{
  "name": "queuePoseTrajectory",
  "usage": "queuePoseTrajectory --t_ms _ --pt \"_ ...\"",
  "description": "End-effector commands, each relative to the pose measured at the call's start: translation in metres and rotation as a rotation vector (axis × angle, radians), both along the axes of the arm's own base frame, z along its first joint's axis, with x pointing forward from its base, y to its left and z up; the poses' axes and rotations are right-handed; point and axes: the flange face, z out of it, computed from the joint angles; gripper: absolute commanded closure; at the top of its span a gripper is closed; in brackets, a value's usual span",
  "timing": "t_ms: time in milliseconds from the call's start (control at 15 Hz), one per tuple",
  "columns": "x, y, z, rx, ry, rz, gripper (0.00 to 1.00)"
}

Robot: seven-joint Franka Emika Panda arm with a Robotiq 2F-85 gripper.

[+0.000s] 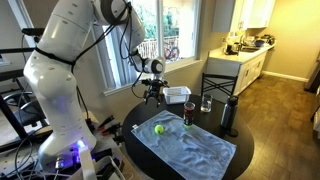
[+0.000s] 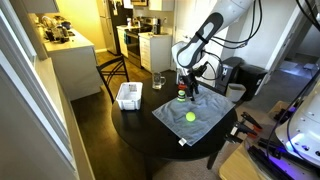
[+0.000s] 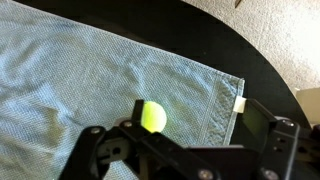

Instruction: Put the tennis ball in the canister

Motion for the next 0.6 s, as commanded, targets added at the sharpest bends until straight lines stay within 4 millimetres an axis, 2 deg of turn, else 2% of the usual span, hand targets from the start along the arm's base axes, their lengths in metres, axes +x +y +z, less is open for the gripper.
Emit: queuePoseTrajectory --t_ms 0,533 --pt "0.009 -0.002 -0.034 -0.033 0.041 0.027 0.0" --pt "0.021 0.0 -0.091 -0.051 0.083 0.041 0.0"
